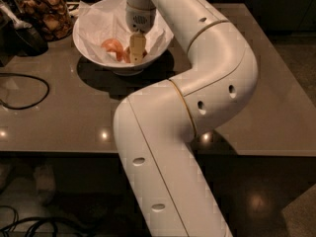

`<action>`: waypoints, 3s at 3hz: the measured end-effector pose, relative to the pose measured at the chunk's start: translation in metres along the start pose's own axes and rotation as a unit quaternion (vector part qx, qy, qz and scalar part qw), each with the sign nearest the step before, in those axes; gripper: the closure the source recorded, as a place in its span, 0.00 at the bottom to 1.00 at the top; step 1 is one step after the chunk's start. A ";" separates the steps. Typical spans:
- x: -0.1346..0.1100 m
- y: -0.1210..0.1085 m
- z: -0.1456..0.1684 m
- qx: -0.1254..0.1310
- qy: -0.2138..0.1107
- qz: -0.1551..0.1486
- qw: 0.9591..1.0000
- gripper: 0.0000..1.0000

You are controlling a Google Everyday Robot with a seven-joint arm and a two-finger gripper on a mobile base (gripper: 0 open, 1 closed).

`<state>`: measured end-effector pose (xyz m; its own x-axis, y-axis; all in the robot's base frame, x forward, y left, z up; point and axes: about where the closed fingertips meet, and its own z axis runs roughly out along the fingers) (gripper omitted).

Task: Pick apple from white bowl

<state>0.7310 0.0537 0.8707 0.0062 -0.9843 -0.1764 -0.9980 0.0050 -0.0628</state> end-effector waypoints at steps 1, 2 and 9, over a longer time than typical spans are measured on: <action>-0.001 0.000 0.006 -0.006 0.000 0.000 1.000 0.29; -0.002 0.000 0.010 -0.009 0.001 -0.010 1.000 0.47; -0.012 0.002 -0.058 0.070 -0.025 -0.012 0.997 1.00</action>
Offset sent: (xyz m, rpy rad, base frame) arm -0.0260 -0.0149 -0.0016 -0.0656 0.1319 0.0665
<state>0.7250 0.0548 0.9297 0.0364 -0.9743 -0.2221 -0.9791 0.0097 -0.2030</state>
